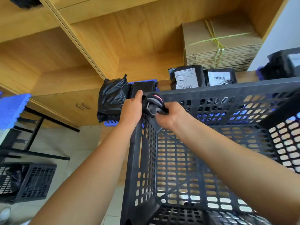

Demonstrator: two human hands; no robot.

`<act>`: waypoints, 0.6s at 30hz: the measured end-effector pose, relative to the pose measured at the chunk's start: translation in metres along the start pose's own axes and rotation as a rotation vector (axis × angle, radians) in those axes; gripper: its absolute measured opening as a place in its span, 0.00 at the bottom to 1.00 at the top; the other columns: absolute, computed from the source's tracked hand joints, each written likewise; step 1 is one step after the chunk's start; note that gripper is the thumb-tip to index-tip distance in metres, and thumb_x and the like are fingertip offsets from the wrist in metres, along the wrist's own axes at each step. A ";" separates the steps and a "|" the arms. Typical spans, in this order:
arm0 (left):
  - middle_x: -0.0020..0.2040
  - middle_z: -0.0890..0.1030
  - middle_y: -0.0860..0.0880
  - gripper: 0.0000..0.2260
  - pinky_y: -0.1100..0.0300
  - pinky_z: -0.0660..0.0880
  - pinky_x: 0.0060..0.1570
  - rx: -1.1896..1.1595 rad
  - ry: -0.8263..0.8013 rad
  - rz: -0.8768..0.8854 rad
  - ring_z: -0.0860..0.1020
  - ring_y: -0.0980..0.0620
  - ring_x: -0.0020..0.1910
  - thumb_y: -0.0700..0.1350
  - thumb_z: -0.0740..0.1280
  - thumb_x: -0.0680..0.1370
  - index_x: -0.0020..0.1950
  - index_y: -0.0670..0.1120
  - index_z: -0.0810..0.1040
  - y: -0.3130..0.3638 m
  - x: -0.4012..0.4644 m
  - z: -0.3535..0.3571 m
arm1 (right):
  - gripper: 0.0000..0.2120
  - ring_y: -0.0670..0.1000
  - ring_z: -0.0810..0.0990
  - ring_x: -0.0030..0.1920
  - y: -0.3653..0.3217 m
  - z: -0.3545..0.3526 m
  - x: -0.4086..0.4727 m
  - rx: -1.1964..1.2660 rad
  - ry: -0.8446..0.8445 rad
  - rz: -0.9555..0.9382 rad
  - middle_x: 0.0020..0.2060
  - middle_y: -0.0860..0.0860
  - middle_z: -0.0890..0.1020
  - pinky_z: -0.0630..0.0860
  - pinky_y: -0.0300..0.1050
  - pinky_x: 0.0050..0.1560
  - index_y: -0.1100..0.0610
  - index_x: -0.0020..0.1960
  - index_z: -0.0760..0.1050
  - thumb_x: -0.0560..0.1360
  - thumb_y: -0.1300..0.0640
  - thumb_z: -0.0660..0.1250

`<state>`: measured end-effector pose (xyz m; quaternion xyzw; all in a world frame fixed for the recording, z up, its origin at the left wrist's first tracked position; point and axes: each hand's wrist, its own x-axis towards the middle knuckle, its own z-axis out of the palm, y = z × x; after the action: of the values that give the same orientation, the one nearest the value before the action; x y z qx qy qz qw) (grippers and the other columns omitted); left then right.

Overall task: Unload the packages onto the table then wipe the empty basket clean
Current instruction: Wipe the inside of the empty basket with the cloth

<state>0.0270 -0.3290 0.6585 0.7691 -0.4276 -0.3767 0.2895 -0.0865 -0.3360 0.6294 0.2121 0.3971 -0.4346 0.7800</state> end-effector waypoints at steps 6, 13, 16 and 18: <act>0.33 0.65 0.47 0.23 0.54 0.59 0.33 -0.006 -0.015 -0.052 0.65 0.48 0.32 0.62 0.58 0.80 0.34 0.49 0.59 0.001 -0.003 -0.003 | 0.10 0.55 0.83 0.43 -0.033 -0.056 -0.024 -0.473 -0.307 -0.035 0.43 0.57 0.82 0.79 0.51 0.54 0.63 0.50 0.78 0.75 0.62 0.60; 0.28 0.61 0.49 0.23 0.55 0.57 0.30 0.164 0.045 0.234 0.61 0.50 0.27 0.55 0.54 0.84 0.33 0.46 0.59 -0.004 -0.001 0.000 | 0.05 0.54 0.78 0.38 -0.045 -0.139 -0.002 -0.858 0.237 -0.017 0.37 0.56 0.80 0.73 0.46 0.39 0.62 0.51 0.73 0.79 0.59 0.64; 0.33 0.71 0.48 0.14 0.55 0.64 0.32 0.235 0.022 0.346 0.68 0.50 0.30 0.48 0.52 0.85 0.43 0.48 0.71 -0.004 0.006 0.001 | 0.08 0.54 0.79 0.39 -0.038 -0.149 0.028 -0.875 0.269 0.023 0.40 0.56 0.80 0.73 0.46 0.36 0.61 0.54 0.74 0.78 0.58 0.67; 0.33 0.73 0.47 0.12 0.57 0.62 0.30 0.294 -0.017 0.365 0.67 0.50 0.28 0.45 0.53 0.84 0.48 0.49 0.74 0.003 0.013 0.001 | 0.08 0.54 0.80 0.39 -0.030 -0.145 0.044 -0.877 0.287 0.031 0.39 0.55 0.81 0.74 0.46 0.37 0.60 0.53 0.74 0.77 0.57 0.69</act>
<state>0.0294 -0.3416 0.6557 0.7095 -0.6124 -0.2584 0.2341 -0.1619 -0.2766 0.5084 -0.0740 0.6442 -0.1803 0.7396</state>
